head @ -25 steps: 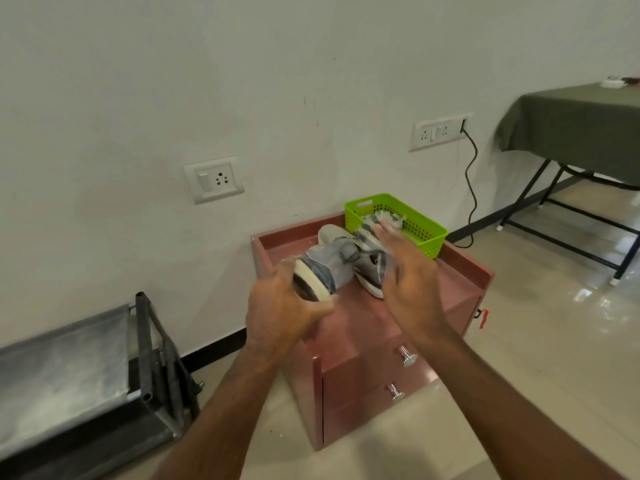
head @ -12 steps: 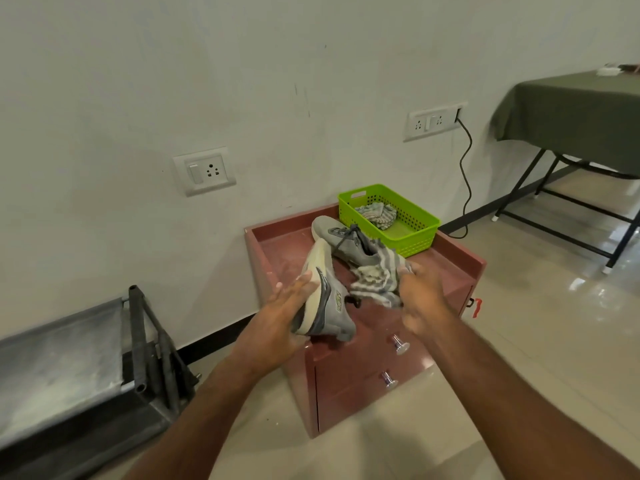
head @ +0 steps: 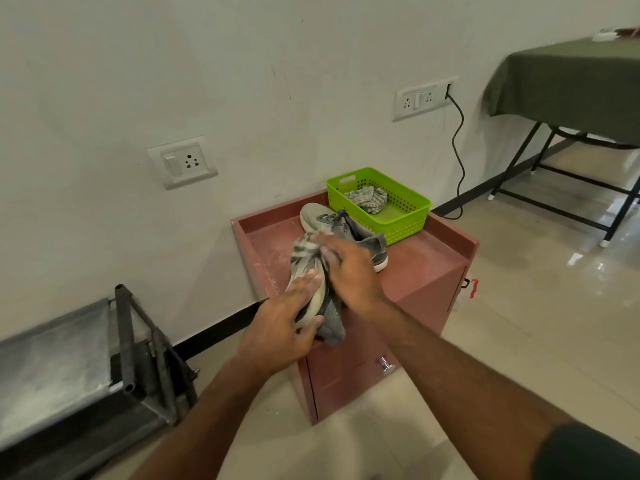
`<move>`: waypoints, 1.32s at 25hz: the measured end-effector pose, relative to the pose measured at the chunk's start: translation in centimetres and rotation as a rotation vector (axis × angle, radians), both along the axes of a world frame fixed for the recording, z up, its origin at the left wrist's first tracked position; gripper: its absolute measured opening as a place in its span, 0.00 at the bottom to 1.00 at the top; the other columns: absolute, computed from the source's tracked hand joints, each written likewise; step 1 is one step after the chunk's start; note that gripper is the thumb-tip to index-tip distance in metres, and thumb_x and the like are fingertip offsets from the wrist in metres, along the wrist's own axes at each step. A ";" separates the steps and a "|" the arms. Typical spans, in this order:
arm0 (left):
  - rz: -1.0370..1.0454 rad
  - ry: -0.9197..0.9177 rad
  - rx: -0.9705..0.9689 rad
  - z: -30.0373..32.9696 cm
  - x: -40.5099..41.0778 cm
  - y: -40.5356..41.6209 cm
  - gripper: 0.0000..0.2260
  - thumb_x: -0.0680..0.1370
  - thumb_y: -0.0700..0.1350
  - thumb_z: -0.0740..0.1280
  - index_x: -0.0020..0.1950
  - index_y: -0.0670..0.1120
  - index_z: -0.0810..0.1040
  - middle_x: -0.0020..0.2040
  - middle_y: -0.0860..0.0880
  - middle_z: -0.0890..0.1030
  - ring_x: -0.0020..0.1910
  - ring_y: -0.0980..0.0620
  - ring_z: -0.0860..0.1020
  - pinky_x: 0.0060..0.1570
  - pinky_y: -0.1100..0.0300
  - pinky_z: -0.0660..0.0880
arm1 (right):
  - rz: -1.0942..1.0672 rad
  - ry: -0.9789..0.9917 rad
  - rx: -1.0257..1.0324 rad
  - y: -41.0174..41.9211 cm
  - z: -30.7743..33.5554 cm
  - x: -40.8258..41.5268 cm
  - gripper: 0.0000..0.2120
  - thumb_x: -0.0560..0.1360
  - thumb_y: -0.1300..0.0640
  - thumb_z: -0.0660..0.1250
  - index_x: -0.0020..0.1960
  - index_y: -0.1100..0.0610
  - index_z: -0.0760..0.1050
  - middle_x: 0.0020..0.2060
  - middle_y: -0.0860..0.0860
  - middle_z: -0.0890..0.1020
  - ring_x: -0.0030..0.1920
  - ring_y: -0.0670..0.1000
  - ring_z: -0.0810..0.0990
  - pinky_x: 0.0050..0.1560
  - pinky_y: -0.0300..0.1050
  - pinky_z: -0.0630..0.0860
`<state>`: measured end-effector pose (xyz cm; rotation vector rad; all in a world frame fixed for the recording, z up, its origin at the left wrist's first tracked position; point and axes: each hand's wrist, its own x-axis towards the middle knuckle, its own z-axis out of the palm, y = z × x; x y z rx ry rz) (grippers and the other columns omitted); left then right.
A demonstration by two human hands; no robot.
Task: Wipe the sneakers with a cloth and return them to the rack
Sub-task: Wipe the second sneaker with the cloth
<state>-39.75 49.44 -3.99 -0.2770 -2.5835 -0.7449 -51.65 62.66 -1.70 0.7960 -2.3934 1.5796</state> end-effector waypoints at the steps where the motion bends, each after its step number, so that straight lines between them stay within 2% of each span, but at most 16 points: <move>1: 0.005 0.002 -0.001 -0.1 0.0 0.2 0.30 0.75 0.46 0.72 0.77 0.46 0.69 0.75 0.54 0.67 0.75 0.57 0.66 0.73 0.55 0.67 | 0.079 -0.041 0.056 -0.3 -0.7 0.3 0.17 0.80 0.63 0.62 0.66 0.51 0.78 0.65 0.46 0.78 0.71 0.43 0.69 0.68 0.30 0.63; 4: 0.028 0.014 0.039 -0.1 0.0 0.0 0.30 0.75 0.47 0.72 0.76 0.46 0.70 0.74 0.54 0.68 0.74 0.59 0.67 0.72 0.56 0.69 | 0.078 -0.186 0.055 0.6 -1.0 -0.8 0.28 0.78 0.63 0.66 0.76 0.49 0.66 0.69 0.43 0.72 0.71 0.41 0.66 0.69 0.33 0.62; 8: 0.072 0.095 0.153 0.0 -0.1 -0.3 0.26 0.73 0.47 0.75 0.71 0.45 0.77 0.71 0.50 0.75 0.70 0.60 0.72 0.66 0.58 0.75 | -0.021 -0.156 0.058 2.6 -0.1 -2.2 0.24 0.79 0.63 0.65 0.73 0.51 0.71 0.68 0.47 0.75 0.54 0.46 0.81 0.53 0.33 0.74; 9: 0.101 0.113 0.176 0.1 -0.2 -0.3 0.25 0.73 0.48 0.77 0.69 0.44 0.78 0.69 0.49 0.77 0.69 0.59 0.74 0.65 0.58 0.75 | -0.064 -0.122 0.035 2.8 0.2 -2.2 0.24 0.79 0.64 0.64 0.73 0.52 0.71 0.70 0.48 0.73 0.59 0.47 0.79 0.57 0.35 0.73; 12: 0.118 0.108 0.157 0.3 -0.3 -0.4 0.27 0.72 0.49 0.78 0.69 0.45 0.78 0.68 0.49 0.78 0.65 0.58 0.77 0.63 0.61 0.76 | -0.295 0.089 -0.021 2.8 0.0 -2.4 0.30 0.77 0.71 0.60 0.76 0.54 0.66 0.77 0.51 0.63 0.78 0.49 0.58 0.76 0.43 0.60; 13: 0.112 0.083 0.137 0.3 -0.2 -0.4 0.28 0.73 0.51 0.77 0.71 0.45 0.77 0.68 0.49 0.79 0.64 0.57 0.79 0.62 0.62 0.77 | -0.272 0.139 0.044 2.7 -0.3 -2.4 0.32 0.76 0.74 0.59 0.77 0.54 0.64 0.78 0.52 0.62 0.79 0.51 0.55 0.77 0.46 0.58; 16: 0.157 0.046 0.125 0.5 0.0 -0.2 0.31 0.72 0.54 0.75 0.72 0.45 0.75 0.65 0.49 0.81 0.58 0.56 0.82 0.59 0.63 0.78 | 0.172 0.082 0.343 1.0 -1.1 -1.2 0.33 0.71 0.75 0.58 0.75 0.57 0.67 0.76 0.54 0.66 0.78 0.53 0.60 0.77 0.51 0.59; 20: 0.196 0.049 0.224 0.9 0.2 -0.4 0.25 0.72 0.51 0.76 0.68 0.45 0.79 0.58 0.51 0.85 0.51 0.57 0.84 0.53 0.60 0.81 | 0.260 0.037 0.377 0.9 -0.1 -0.2 0.33 0.70 0.76 0.57 0.72 0.57 0.71 0.73 0.48 0.69 0.75 0.43 0.62 0.77 0.41 0.57; 22: 0.206 0.015 0.281 1.1 0.3 -0.2 0.17 0.73 0.50 0.75 0.61 0.47 0.83 0.46 0.55 0.86 0.41 0.60 0.83 0.42 0.60 0.81 | 0.342 -0.090 0.358 2.0 1.1 0.6 0.31 0.71 0.76 0.57 0.68 0.56 0.76 0.68 0.43 0.72 0.70 0.37 0.66 0.72 0.33 0.60; 24: 0.231 -0.013 0.320 1.3 0.4 -0.1 0.12 0.73 0.48 0.76 0.55 0.49 0.84 0.40 0.62 0.83 0.37 0.64 0.81 0.36 0.66 0.77 | 0.387 -0.353 0.194 3.6 2.6 1.2 0.26 0.71 0.79 0.57 0.61 0.60 0.81 0.58 0.49 0.82 0.54 0.37 0.81 0.56 0.31 0.75; 26: 0.228 -0.017 0.361 1.5 0.5 0.1 0.19 0.73 0.45 0.77 0.63 0.53 0.81 0.50 0.70 0.80 0.42 0.73 0.79 0.44 0.73 0.77 | 0.226 -0.599 -0.044 5.3 3.5 1.2 0.24 0.71 0.80 0.54 0.56 0.65 0.82 0.41 0.57 0.84 0.30 0.42 0.81 0.30 0.33 0.76; 27: 0.228 -0.020 0.379 1.4 0.4 0.1 0.23 0.73 0.45 0.78 0.67 0.51 0.79 0.56 0.69 0.78 0.46 0.75 0.78 0.49 0.73 0.77 | 0.076 -0.621 -0.134 6.1 3.4 0.7 0.24 0.72 0.79 0.53 0.56 0.65 0.81 0.36 0.56 0.84 0.26 0.43 0.79 0.26 0.35 0.75; 28: 0.231 -0.020 0.391 1.3 0.3 0.0 0.25 0.72 0.46 0.78 0.69 0.50 0.78 0.60 0.66 0.78 0.50 0.74 0.78 0.54 0.70 0.77 | -0.094 -0.557 -0.164 6.6 3.1 0.2 0.24 0.72 0.78 0.54 0.57 0.62 0.82 0.35 0.53 0.84 0.28 0.44 0.79 0.27 0.35 0.73; 30: 0.235 -0.036 0.406 1.2 0.2 -0.1 0.27 0.72 0.47 0.78 0.70 0.48 0.77 0.65 0.57 0.79 0.57 0.65 0.80 0.60 0.63 0.78 | -0.317 -0.273 -0.067 6.4 2.3 -0.8 0.28 0.72 0.74 0.56 0.65 0.55 0.79 0.53 0.49 0.85 0.47 0.44 0.81 0.45 0.36 0.77; 32: 0.227 -0.050 0.424 1.0 0.2 -0.1 0.28 0.72 0.47 0.79 0.70 0.47 0.77 0.67 0.53 0.79 0.61 0.61 0.79 0.62 0.60 0.78 | -0.227 -0.077 0.085 5.0 1.1 -1.2 0.33 0.70 0.76 0.55 0.71 0.55 0.73 0.71 0.50 0.72 0.71 0.47 0.70 0.70 0.41 0.68; 33: 0.221 -0.053 0.433 1.1 0.2 0.0 0.28 0.72 0.47 0.79 0.70 0.47 0.77 0.67 0.53 0.79 0.62 0.60 0.79 0.62 0.59 0.78 | -0.124 -0.018 0.163 4.1 0.2 -1.5 0.35 0.69 0.77 0.56 0.72 0.56 0.72 0.74 0.50 0.68 0.75 0.47 0.64 0.75 0.44 0.62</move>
